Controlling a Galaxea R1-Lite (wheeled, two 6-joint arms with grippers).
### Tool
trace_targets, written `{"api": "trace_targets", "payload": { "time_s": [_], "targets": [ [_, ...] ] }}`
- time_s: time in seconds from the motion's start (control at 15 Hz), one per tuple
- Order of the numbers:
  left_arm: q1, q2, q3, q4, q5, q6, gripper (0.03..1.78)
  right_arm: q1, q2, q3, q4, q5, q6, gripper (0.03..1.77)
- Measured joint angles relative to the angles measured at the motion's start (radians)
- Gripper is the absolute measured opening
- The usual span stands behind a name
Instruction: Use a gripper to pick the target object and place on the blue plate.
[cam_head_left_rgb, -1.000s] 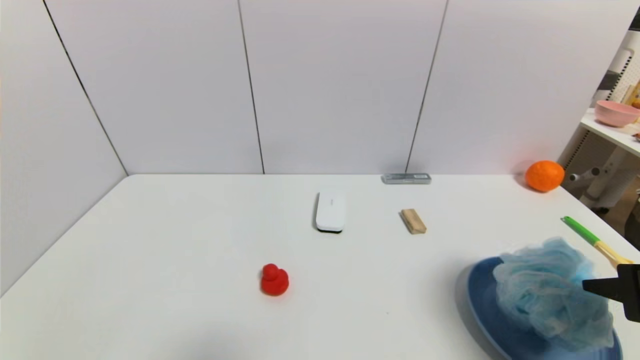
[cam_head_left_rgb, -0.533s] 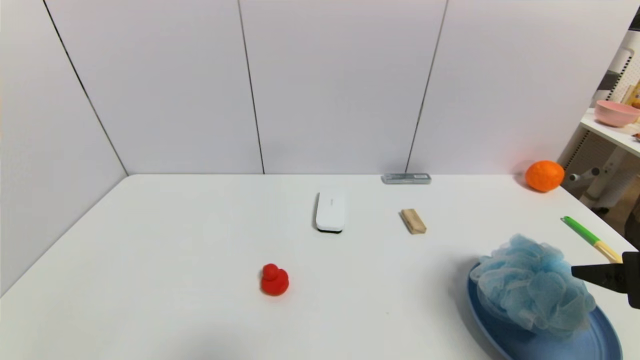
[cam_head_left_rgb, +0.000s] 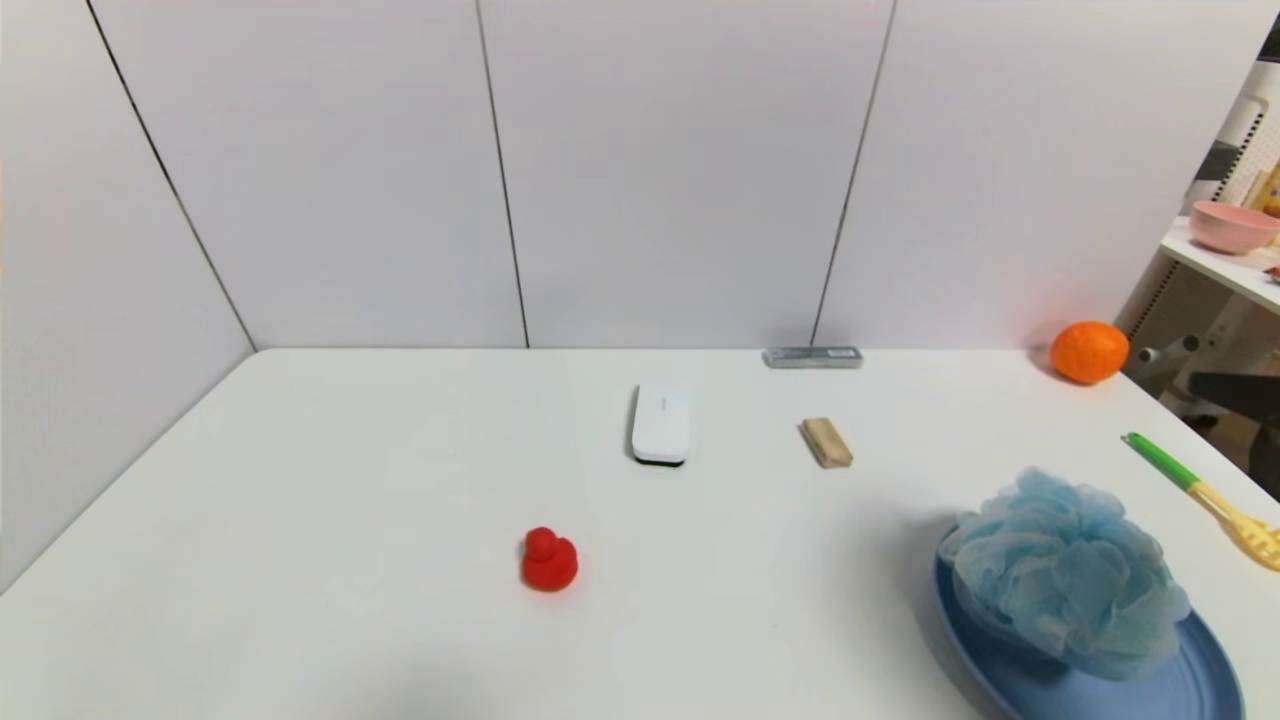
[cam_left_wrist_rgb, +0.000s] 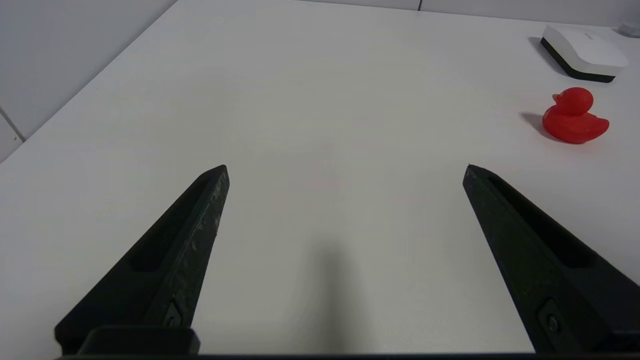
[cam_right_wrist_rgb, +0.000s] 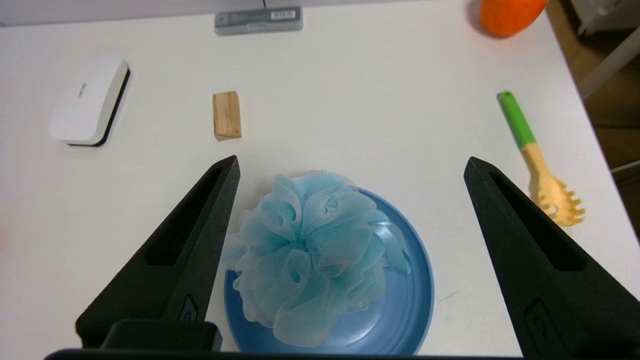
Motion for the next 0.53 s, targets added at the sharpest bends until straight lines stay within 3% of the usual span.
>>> {"api": "trace_targets", "payload": {
  "time_s": [0.33,0.53],
  "targets": [
    [0.000,0.000,0.000,0.000,0.000,0.001,1.69,-0.030,-0.203,0.279,-0.216,0.005,-0.074,1.63],
    [0.000,0.000,0.000,0.000,-0.001,0.000,1.69,-0.052,-0.353,0.436,-0.279,0.006,-0.086,1.66]
  ]
}}
